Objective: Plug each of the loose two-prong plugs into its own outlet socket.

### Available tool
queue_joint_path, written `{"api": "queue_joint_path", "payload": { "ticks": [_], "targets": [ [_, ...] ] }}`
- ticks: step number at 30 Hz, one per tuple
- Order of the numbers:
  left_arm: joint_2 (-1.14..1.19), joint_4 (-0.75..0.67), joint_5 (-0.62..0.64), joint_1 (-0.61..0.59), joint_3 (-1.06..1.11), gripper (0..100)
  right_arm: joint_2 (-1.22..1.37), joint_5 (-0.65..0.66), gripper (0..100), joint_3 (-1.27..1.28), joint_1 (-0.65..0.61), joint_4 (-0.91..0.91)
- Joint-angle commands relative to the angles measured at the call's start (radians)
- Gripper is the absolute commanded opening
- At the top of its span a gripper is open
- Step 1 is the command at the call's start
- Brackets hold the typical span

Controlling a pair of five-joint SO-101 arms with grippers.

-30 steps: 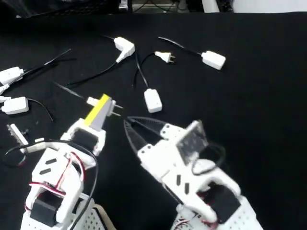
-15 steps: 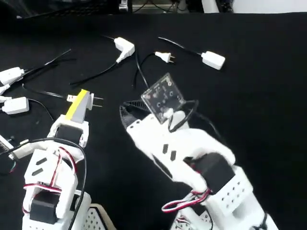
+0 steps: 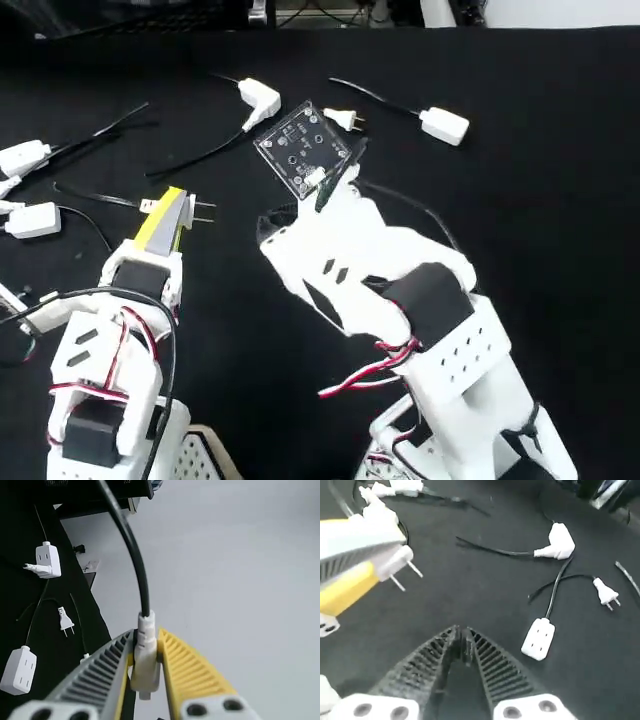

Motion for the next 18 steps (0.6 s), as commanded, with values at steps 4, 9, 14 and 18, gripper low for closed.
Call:
{"api": "queue_joint_path", "payload": {
  "ticks": [4, 9, 14, 18],
  "targets": [
    [-0.006, -0.003, -0.002, 0.001, 0.081, 3, 0.008, 0.049, 1.2, -0.097, -0.023, 0.089],
    [-0.006, -0.072, -0.003, -0.008, 0.147, 3, 0.005, 0.072, 1.2, -0.139, -0.051, 0.155],
    [-0.006, -0.238, -0.038, 0.035, 0.209, 3, 0.001, 0.071, 1.2, -0.168, 0.017, 0.184],
    [-0.006, -0.292, -0.077, 0.148, 0.216, 3, 0.010, 0.097, 1.2, -0.220, 0.049, 0.269]
  ]
}}
